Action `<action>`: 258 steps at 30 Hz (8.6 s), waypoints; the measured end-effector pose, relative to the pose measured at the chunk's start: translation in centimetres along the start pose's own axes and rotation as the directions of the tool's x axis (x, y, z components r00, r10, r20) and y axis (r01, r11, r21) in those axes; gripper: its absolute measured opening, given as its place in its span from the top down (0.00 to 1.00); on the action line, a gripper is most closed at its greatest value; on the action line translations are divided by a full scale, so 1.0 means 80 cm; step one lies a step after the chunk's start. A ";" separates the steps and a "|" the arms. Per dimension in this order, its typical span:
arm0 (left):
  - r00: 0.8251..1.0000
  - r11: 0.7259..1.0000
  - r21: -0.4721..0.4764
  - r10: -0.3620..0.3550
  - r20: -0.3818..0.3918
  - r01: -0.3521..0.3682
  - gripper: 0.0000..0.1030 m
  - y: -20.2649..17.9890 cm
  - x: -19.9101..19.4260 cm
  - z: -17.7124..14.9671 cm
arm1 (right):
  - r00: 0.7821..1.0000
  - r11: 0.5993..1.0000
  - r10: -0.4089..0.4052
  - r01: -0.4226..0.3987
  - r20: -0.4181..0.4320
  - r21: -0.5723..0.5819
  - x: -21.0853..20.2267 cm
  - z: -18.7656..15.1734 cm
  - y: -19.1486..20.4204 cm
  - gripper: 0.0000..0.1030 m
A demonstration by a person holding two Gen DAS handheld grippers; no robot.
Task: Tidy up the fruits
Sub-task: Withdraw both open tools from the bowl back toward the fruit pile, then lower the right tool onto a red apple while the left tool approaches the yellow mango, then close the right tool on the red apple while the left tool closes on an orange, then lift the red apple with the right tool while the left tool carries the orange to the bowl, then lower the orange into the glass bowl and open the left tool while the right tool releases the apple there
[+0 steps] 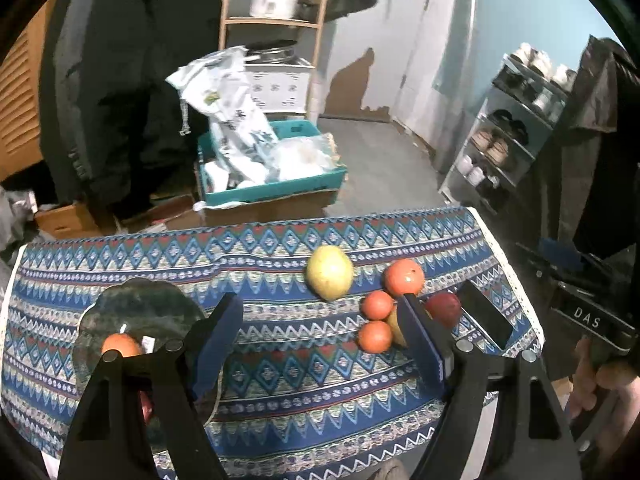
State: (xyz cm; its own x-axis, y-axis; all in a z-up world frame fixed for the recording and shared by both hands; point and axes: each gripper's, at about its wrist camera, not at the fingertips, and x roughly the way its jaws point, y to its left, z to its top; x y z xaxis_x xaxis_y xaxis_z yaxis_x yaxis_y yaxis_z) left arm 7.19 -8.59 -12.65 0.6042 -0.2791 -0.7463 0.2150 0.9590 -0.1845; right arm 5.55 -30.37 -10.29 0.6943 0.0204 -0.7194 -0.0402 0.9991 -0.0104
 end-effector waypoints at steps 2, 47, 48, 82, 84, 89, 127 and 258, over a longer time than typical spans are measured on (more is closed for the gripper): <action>1.000 1.000 0.014 -0.005 -0.009 0.006 0.22 -0.010 0.005 0.000 | 1.000 1.000 -0.011 0.011 -0.006 0.015 0.001 -0.004 -0.013 0.30; 0.967 1.000 0.015 0.026 -0.253 -0.023 0.22 -0.032 0.207 -0.040 | 0.908 0.978 0.039 0.051 -0.417 0.203 0.209 -0.089 -0.095 0.30; 0.966 1.000 0.011 0.023 -0.259 -0.021 0.22 -0.031 0.212 -0.041 | 0.904 0.977 0.043 0.052 -0.424 0.208 0.213 -0.091 -0.096 0.30; 0.931 0.984 0.162 -0.011 -0.364 0.075 0.22 -0.086 0.259 -0.081 | 0.919 0.978 -0.063 0.135 -0.390 0.161 0.189 -0.110 -0.117 0.29; 0.931 0.984 0.163 -0.007 -0.365 0.072 0.22 -0.086 0.263 -0.082 | 0.920 0.979 -0.075 0.141 -0.384 0.147 0.187 -0.109 -0.114 0.29; 0.928 0.986 0.154 -0.003 -0.372 0.065 0.27 -0.089 0.272 -0.084 | 0.922 0.981 -0.085 0.145 -0.377 0.132 0.184 -0.109 -0.109 0.29; 0.996 0.989 0.143 -0.032 -0.086 0.044 0.54 -0.087 0.117 -0.020 | 0.981 0.993 -0.099 0.108 -0.166 0.049 0.081 -0.045 -0.061 0.29; 0.955 0.897 -0.344 0.221 -0.196 -0.278 0.40 0.300 0.031 -0.124 | 0.868 0.901 0.230 -0.361 -0.440 -0.240 0.214 -0.076 0.359 0.28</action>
State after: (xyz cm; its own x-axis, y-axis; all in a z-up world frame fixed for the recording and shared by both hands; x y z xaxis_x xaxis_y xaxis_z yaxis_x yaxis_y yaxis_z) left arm 6.27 14.21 -25.26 0.4747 -0.0453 -0.8790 -0.2387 0.9546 -0.1781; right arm 11.89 -1.55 -27.15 0.2775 0.2319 -0.9323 -0.4592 0.8844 0.0834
